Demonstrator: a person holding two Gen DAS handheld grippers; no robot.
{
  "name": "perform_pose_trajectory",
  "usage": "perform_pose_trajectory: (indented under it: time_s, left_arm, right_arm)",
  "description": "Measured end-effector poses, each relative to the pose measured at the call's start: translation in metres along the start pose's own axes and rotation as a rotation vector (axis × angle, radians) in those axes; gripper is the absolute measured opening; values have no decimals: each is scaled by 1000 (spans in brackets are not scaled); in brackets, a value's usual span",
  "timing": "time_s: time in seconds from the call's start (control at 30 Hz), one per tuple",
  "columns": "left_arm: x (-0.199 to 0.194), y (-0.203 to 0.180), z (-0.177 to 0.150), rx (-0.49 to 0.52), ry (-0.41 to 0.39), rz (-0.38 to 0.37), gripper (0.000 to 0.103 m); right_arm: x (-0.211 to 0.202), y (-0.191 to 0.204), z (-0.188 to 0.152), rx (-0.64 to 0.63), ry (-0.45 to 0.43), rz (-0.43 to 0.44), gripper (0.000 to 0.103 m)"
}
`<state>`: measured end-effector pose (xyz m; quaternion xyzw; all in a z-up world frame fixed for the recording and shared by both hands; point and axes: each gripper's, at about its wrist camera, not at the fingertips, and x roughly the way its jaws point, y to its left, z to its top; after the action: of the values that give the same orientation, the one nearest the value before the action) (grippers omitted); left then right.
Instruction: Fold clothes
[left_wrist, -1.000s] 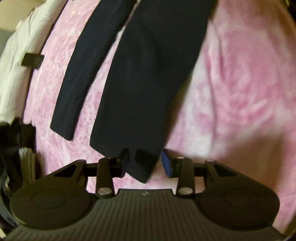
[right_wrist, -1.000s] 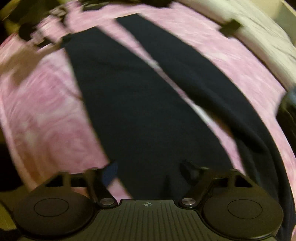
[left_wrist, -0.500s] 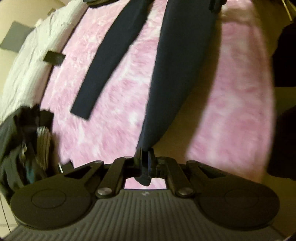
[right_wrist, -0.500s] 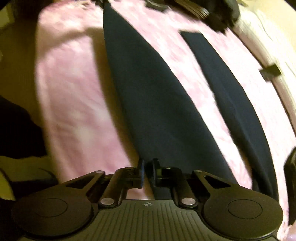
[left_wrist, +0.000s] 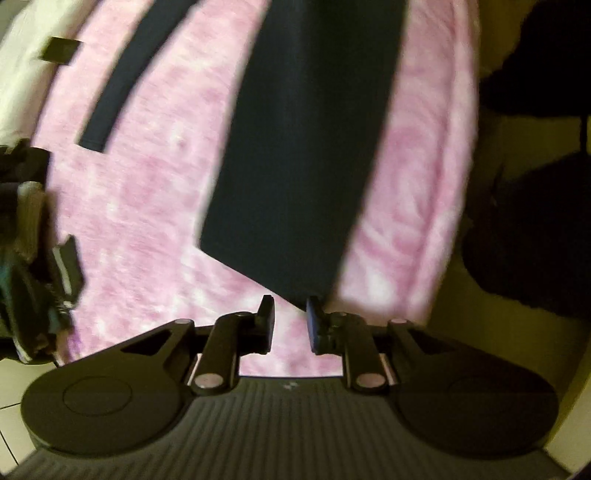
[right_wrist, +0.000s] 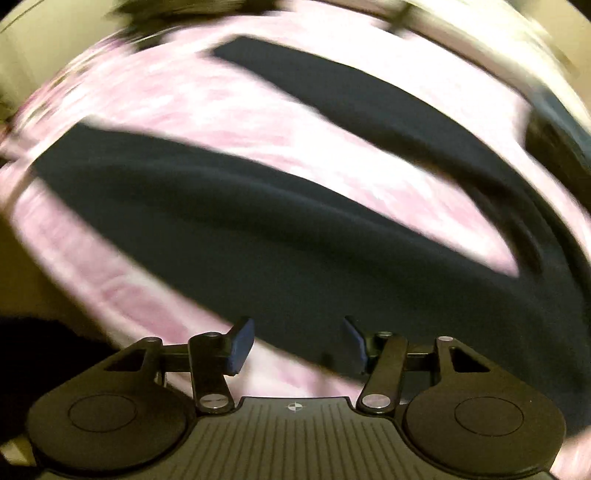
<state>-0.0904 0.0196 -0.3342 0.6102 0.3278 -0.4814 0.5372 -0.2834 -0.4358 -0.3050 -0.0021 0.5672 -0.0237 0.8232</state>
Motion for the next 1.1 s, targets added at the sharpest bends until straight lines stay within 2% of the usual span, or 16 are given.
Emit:
perform_pose_trajectory:
  time_s: [0.13, 0.27, 0.37, 0.47, 0.5, 0.53, 0.57, 0.67, 0.77, 0.87, 0.9, 0.93, 0.97, 1.0, 1.03, 1.1]
  left_arm:
    - [-11, 12, 32, -47, -67, -7, 17]
    - [-7, 8, 87, -23, -118, -38, 19]
    - [-3, 1, 134, -10, -153, -79, 19]
    - [4, -13, 180, 35, -176, -114, 19]
    - [6, -18, 194, 55, -181, -122, 19]
    - [7, -22, 207, 76, -185, -129, 19]
    - [8, -27, 219, 97, -188, -136, 19]
    - [9, -33, 252, 143, -204, -146, 21]
    - [10, -29, 281, 160, -227, -127, 22]
    - [18, -15, 304, 146, -250, -82, 29]
    - [23, -9, 308, 141, -253, -58, 32]
    - [27, -2, 312, 135, -253, -31, 33]
    - [33, 6, 314, 125, -250, 1, 33]
    - [39, 16, 316, 110, -243, 36, 33]
    - [45, 27, 316, 94, -231, 69, 33]
    - [60, 48, 311, 69, -206, 133, 33]
  right_arm:
    - [-3, -89, -29, 495, 5, -48, 56]
    - [-16, -185, -70, 915, -71, -118, 56]
    - [-27, -252, -96, 1104, -175, -201, 56]
    - [-23, -304, -120, 1248, -232, -233, 55]
    - [-20, -320, -127, 1275, -232, -240, 55]
    - [-18, -334, -132, 1276, -211, -252, 45]
    - [-15, -344, -134, 1264, -181, -260, 15]
    - [-16, -354, -144, 1260, -152, -231, 6]
    - [-32, -356, -155, 1246, -156, -291, 5]
    - [-34, -360, -160, 1196, -118, -280, 6]
    - [-36, -358, -155, 1151, -113, -297, 8]
    - [-41, -352, -145, 1110, -118, -339, 28]
    - [-45, -347, -136, 1069, -124, -380, 55]
    - [-50, -342, -126, 1027, -129, -421, 63]
    - [-54, -335, -116, 983, -137, -456, 64]
    - [-60, -317, -92, 876, -169, -459, 64]
